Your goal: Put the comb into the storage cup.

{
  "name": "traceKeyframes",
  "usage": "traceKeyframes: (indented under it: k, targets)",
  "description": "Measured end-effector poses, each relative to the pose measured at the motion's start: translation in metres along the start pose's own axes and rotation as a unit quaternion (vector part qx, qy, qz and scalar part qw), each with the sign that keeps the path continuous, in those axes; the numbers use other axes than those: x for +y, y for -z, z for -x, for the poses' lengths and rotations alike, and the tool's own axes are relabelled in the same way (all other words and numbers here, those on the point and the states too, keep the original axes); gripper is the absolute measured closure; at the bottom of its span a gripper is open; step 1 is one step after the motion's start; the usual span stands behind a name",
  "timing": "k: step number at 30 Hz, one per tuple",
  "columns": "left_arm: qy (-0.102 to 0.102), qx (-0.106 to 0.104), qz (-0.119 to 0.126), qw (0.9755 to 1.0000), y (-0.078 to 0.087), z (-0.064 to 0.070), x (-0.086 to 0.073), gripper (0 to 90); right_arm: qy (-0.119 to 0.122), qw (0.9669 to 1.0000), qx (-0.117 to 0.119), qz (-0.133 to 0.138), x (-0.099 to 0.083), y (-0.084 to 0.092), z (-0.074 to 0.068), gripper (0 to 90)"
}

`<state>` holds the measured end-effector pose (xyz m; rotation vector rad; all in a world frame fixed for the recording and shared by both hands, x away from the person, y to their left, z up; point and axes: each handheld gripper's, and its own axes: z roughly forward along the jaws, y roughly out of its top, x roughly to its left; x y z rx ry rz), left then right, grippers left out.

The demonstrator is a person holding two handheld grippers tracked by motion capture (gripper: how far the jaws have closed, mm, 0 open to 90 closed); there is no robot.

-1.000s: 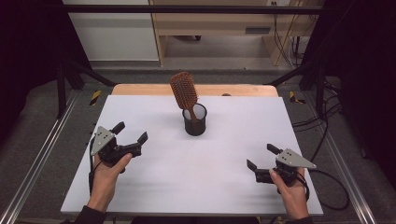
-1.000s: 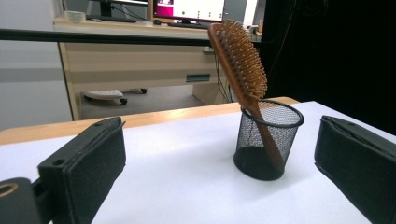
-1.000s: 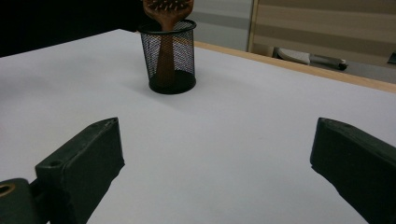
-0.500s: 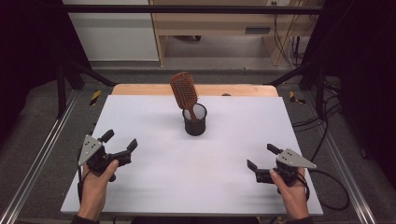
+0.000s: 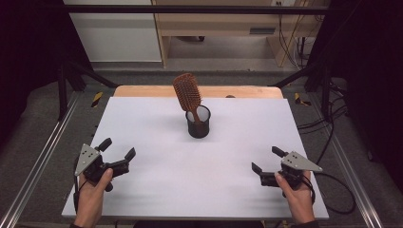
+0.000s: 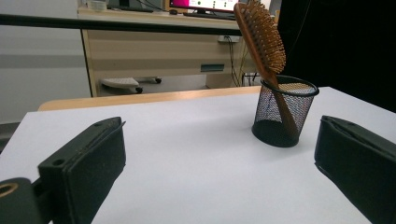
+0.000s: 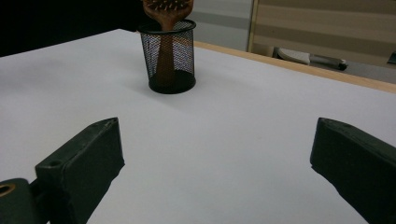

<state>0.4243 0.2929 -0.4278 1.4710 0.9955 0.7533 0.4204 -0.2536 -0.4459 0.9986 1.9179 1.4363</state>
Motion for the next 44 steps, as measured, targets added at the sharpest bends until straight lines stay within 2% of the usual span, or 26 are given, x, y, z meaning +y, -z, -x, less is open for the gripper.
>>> traceKeyframes:
  k: [22,30,38,44]
  targets:
    - [-0.008,-0.007,-0.01,0.9999,0.003,0.002,-0.014,2.1,0.002,1.0,-0.001,-0.002,0.0,0.0,0.0,2.9]
    - [0.006,-0.019,-0.006,0.9998,0.006,0.002,-0.022,2.3,0.003,1.0,-0.003,0.0,0.0,0.001,0.001,2.9]
    - [-0.015,-0.035,-0.009,0.9992,0.004,0.008,-0.025,2.4,0.005,0.9999,-0.011,0.004,0.0,0.001,0.001,3.1]
    - [-0.011,-0.036,-0.002,0.9993,0.003,0.009,-0.026,2.4,0.0,0.9998,-0.016,0.009,-0.001,0.002,0.003,3.3]
